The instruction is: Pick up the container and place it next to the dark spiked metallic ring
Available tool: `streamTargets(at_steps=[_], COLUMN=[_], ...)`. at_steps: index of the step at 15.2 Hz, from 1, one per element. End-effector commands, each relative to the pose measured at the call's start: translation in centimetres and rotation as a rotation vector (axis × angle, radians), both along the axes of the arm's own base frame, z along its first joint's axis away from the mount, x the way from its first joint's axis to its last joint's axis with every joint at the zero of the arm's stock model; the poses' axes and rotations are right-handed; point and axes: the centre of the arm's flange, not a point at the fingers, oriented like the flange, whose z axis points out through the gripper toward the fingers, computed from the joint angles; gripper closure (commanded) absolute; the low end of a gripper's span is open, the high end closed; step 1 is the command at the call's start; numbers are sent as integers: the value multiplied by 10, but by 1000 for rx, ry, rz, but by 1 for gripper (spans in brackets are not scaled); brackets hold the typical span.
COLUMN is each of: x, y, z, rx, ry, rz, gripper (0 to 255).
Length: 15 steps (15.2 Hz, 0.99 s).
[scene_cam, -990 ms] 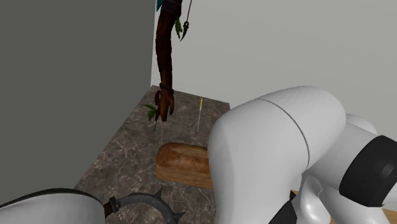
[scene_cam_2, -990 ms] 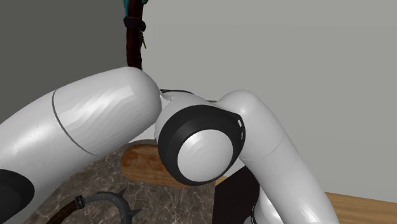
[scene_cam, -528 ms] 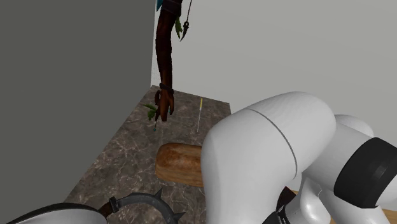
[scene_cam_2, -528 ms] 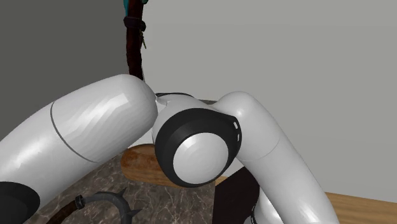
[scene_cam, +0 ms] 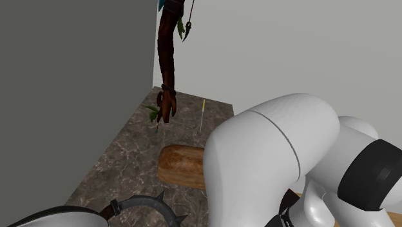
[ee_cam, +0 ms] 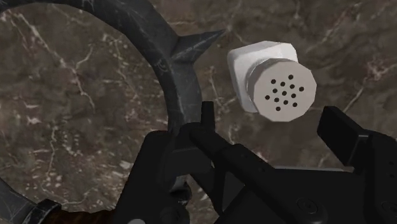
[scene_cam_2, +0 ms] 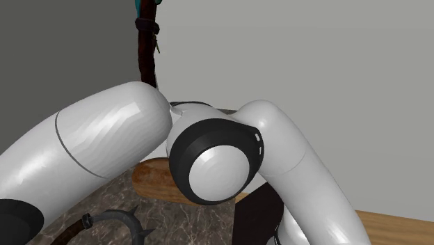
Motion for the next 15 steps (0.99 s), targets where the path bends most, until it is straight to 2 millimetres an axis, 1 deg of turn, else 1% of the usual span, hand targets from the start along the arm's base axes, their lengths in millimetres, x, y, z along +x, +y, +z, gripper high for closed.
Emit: streamTargets(at_steps=[1, 4, 7, 8, 15], x=[0, 0, 6, 8, 8], y=[0, 0, 4, 5, 5], z=[0, 0, 39, 49, 49], rx=[0, 0, 0, 0, 0], ry=[0, 0, 0, 0, 0], rz=[0, 0, 0, 0, 0], gripper=[0, 0, 0, 0, 0])
